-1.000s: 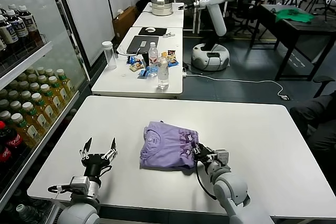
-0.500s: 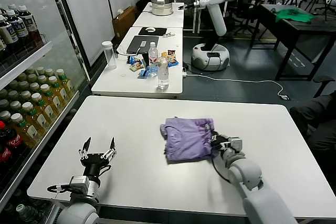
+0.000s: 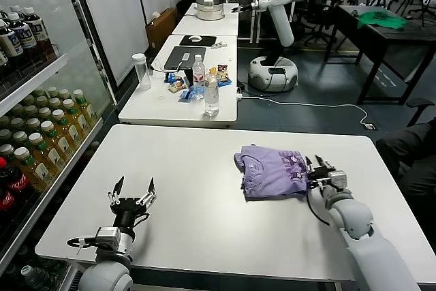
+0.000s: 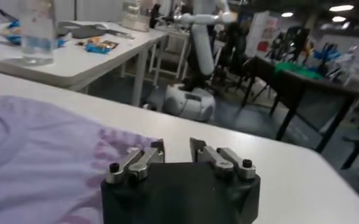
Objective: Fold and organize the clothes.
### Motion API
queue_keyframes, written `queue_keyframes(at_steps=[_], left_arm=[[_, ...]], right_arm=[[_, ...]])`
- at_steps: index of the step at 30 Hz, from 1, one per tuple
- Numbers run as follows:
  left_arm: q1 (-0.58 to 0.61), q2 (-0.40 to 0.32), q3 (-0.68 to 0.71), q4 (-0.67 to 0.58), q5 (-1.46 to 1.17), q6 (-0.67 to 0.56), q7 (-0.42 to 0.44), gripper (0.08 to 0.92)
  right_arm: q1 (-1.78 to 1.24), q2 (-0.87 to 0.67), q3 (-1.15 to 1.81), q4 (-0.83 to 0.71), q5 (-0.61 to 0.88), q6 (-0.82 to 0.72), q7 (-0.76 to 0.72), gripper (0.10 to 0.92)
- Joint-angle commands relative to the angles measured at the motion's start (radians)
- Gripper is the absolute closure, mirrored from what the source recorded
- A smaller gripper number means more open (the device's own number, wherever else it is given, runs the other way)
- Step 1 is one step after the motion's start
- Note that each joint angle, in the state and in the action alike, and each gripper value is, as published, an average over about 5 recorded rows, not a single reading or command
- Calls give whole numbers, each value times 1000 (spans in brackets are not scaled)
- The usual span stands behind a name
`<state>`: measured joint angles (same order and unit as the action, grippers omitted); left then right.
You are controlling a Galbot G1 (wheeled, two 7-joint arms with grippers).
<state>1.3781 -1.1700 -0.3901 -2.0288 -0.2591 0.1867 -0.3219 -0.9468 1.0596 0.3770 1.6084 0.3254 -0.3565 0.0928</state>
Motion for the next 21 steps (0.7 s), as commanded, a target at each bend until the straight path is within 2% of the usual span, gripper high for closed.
queue_keyframes(at_steps=[1,7,13,16,21], left_arm=[[1,-6,3,-11,-1,-5,16,177],[28,-18,7,-52,-20,-24,53,177],[74,-35,15,-110,-63,-39,109,177],[95,-41,18,-132,-76,-41,135,177],[115,-49,25,-155,-77,-43,160,177]], right_arm=[[-255,-27,229,239,-49,149,-19,581],[-516,14,370,472,-23,145,-67,416],[-662,60,447,557,-19,157,-102,250],[-683,75,454,570,-21,167,-108,210],[-676,86,437,573,-45,194,-94,203]])
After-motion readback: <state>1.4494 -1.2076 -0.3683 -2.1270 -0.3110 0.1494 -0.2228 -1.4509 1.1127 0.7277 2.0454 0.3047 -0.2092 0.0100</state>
